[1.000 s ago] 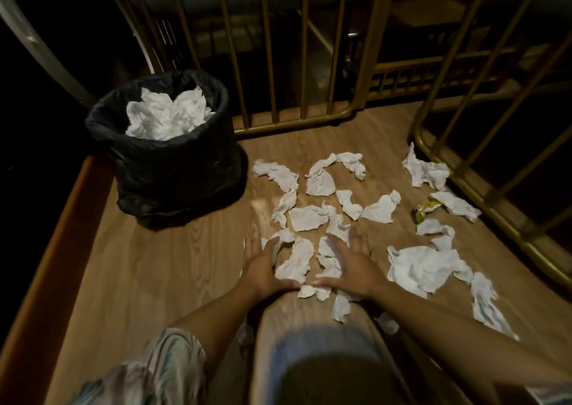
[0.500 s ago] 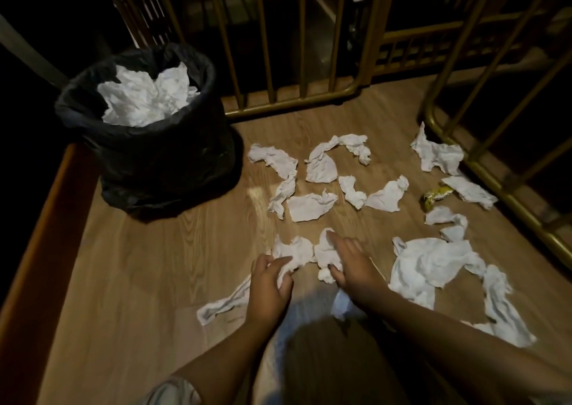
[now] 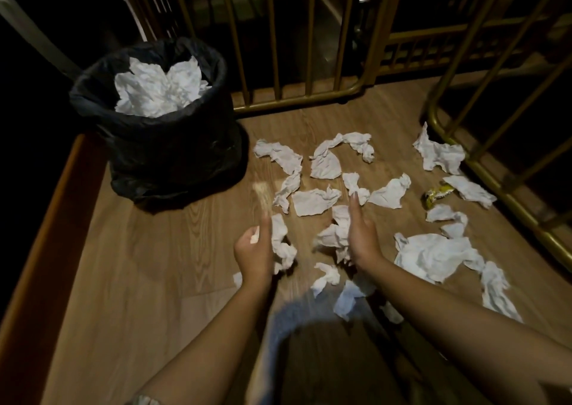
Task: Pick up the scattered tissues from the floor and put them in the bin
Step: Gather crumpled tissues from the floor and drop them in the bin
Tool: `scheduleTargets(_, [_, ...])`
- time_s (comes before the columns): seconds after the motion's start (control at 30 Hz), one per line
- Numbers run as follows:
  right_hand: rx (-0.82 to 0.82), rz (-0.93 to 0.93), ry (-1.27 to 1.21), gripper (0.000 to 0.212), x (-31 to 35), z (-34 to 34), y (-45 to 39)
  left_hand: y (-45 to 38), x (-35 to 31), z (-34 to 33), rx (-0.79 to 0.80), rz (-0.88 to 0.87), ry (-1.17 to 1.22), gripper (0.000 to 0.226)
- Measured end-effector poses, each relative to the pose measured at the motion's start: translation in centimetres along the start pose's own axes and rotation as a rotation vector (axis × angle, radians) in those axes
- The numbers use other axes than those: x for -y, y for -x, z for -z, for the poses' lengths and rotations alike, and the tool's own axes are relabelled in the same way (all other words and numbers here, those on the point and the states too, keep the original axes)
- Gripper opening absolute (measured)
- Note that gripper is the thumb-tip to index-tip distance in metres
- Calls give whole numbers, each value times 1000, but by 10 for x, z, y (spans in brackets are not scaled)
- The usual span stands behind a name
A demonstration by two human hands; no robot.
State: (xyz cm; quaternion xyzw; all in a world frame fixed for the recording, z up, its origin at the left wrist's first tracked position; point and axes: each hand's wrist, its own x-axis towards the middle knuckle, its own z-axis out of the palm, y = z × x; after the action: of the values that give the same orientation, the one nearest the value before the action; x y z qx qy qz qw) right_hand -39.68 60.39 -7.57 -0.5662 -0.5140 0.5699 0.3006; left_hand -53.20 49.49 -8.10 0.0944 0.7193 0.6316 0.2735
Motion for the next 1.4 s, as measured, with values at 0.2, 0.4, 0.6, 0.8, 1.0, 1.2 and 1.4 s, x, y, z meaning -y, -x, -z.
scheduleTargets(0.2, [36, -8, 157, 27, -32, -28, 16, 5, 50, 51, -61, -277, -388, 18])
scheduleTargets(0.4, [93, 365, 767, 21, -60, -27, 34, 32, 97, 80, -167, -190, -958, 31])
scheduleTargets(0.6, [387, 438, 976, 43, -90, -26, 57, 45, 109, 81, -47, -230, -663, 26])
scheduleTargets(0.8, [636, 716, 835, 23, -76, -11, 58, 50, 88, 66, 70, -266, -482, 43])
scheduleTargets(1.0, [225, 481, 571, 19, -34, 7, 45, 56, 74, 43, 231, -319, -365, 34])
scheduleTargets(1.2, [-135, 368, 485, 10, -13, 61, 25, 63, 60, -16, 841, -448, -657, 36])
scheduleTargets(1.4, [-320, 346, 490, 14, -40, 130, 25, 61, 75, -49, 1109, -796, -1139, 64])
